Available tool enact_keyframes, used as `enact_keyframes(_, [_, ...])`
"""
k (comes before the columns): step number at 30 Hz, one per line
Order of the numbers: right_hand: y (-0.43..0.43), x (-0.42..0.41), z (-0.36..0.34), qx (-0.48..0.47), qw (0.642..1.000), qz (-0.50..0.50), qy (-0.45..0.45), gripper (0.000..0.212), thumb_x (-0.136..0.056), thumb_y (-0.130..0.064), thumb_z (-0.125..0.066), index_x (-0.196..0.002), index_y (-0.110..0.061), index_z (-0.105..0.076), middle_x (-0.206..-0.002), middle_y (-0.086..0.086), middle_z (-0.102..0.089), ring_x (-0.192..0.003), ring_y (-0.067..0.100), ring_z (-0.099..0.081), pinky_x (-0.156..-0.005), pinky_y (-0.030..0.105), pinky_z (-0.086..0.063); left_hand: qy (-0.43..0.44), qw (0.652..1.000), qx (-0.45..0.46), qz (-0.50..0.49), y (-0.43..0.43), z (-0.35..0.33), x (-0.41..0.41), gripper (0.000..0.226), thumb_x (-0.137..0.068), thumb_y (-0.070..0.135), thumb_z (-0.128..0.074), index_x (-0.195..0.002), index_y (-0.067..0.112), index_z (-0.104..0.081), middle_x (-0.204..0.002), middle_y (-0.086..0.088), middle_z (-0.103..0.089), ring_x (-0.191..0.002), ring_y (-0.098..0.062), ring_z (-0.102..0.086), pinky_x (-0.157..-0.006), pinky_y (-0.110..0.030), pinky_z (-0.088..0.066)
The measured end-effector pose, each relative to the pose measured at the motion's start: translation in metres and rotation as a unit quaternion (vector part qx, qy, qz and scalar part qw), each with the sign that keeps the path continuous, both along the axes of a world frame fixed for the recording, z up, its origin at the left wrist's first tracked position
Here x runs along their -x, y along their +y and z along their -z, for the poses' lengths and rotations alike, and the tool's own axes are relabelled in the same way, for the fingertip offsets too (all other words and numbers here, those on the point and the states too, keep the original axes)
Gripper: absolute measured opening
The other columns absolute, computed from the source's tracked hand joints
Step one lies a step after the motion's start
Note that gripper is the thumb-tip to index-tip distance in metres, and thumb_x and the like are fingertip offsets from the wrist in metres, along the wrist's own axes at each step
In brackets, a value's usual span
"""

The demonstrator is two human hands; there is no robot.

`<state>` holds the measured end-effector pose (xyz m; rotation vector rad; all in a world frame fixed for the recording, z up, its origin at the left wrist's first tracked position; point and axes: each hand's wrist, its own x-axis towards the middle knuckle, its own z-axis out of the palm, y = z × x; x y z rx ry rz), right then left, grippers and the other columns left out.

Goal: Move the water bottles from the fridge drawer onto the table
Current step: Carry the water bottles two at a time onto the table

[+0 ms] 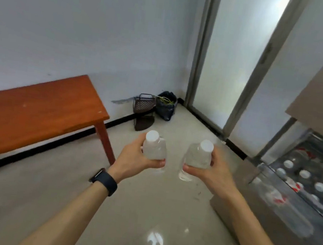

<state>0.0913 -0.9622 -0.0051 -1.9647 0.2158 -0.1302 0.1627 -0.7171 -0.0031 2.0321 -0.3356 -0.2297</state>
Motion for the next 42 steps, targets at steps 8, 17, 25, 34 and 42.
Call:
enact_keyframes(8, [0.251,-0.025,-0.004,0.034,0.971,-0.231,0.048,0.071,-0.064,-0.036,-0.09,-0.121,-0.041,-0.048,-0.112,-0.018,-0.061,-0.104,0.009,-0.058,-0.088,0.033,-0.05,0.033,0.98,-0.029,-0.194,0.259,0.004,0.068,0.078,-0.066,0.035,-0.092,-0.131,0.036,-0.048,-0.123,0.012,-0.058,-0.112,-0.011,-0.056,-0.1,-0.036,-0.047])
enact_keyframes(17, [0.43,-0.065,0.015,0.045,0.924,-0.376,0.055,0.083,-0.055,-0.046,-0.091,-0.125,-0.04,-0.047,-0.115,-0.016,-0.061,-0.108,0.013,-0.059,-0.096,0.046,-0.052,0.047,0.933,-0.052,-0.353,0.429,0.018,0.107,0.079,-0.063,0.046,-0.091,-0.128,0.041,-0.046,-0.117,0.019,-0.059,-0.107,-0.006,-0.058,-0.081,-0.022,-0.045])
enact_keyframes(25, [0.548,-0.158,0.039,0.05,0.905,-0.417,0.063,0.078,-0.053,-0.046,-0.09,-0.119,-0.042,-0.049,-0.11,-0.018,-0.063,-0.102,0.009,-0.061,-0.089,0.038,-0.053,0.06,0.92,-0.075,-0.379,0.537,0.038,0.04,0.077,-0.065,0.043,-0.092,-0.128,0.037,-0.048,-0.116,0.018,-0.059,-0.105,-0.005,-0.057,-0.083,-0.027,-0.046])
enact_keyframes(34, [0.668,-0.281,0.048,0.056,0.893,-0.435,0.097,0.067,-0.062,-0.03,-0.09,-0.115,-0.037,-0.05,-0.105,-0.014,-0.063,-0.096,0.008,-0.061,-0.076,0.027,-0.051,0.09,0.911,-0.06,-0.399,0.649,0.053,-0.088,0.07,-0.067,0.045,-0.089,-0.123,0.038,-0.048,-0.111,0.016,-0.062,-0.101,-0.004,-0.06,-0.081,-0.026,-0.05])
enact_keyframes(42, [0.775,-0.366,0.072,0.09,0.876,-0.457,0.125,0.069,-0.064,-0.03,-0.089,-0.119,-0.033,-0.049,-0.106,-0.013,-0.063,-0.095,0.007,-0.061,-0.071,0.021,-0.047,0.136,0.907,-0.052,-0.395,0.752,0.084,-0.169,0.074,-0.067,0.044,-0.09,-0.127,0.038,-0.047,-0.113,0.02,-0.061,-0.101,0.003,-0.057,-0.079,-0.019,-0.045])
